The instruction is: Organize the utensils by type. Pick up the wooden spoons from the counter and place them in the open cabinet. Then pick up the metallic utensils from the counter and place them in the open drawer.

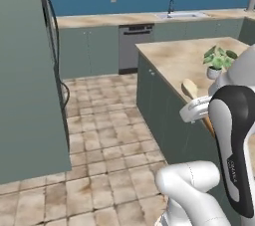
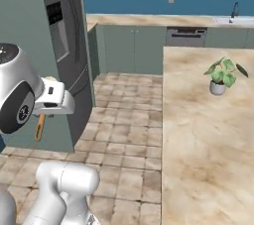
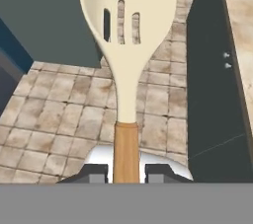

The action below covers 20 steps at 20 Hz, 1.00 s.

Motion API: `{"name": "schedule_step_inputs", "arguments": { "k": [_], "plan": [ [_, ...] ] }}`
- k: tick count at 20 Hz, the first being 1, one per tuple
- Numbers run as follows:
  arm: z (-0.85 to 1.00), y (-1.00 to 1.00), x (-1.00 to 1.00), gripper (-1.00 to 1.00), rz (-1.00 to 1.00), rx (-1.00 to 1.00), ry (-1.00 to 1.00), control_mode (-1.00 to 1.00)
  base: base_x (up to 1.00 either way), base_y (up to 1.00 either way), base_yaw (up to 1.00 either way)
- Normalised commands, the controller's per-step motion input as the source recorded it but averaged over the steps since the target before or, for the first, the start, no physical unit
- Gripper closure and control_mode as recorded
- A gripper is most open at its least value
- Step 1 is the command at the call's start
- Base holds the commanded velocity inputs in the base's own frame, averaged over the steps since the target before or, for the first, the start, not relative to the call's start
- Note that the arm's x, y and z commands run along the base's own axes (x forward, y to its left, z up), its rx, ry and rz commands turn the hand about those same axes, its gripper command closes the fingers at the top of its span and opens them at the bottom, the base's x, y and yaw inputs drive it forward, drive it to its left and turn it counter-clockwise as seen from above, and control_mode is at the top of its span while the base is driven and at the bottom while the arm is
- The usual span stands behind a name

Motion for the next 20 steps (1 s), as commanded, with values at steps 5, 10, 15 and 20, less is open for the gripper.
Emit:
{"name": "schedule_step_inputs", "arguments": {
  "k": [5,10,15,20],
  "plan": [
    [0.00,0.00,0.00,1.00,0.00,0.00,0.00,1.00,1.00,0.04,0.00],
    [0.00,0.00,0.00,1.00,0.00,0.00,0.00,1.00,1.00,0.00,0.00],
    [0.00,0.00,0.00,1.00,0.00,0.00,0.00,1.00,1.00,0.00,0.00],
    [0.00,0.00,0.00,1.00,0.00,0.00,0.00,1.00,1.00,0.00,0.00]
  ]
}}
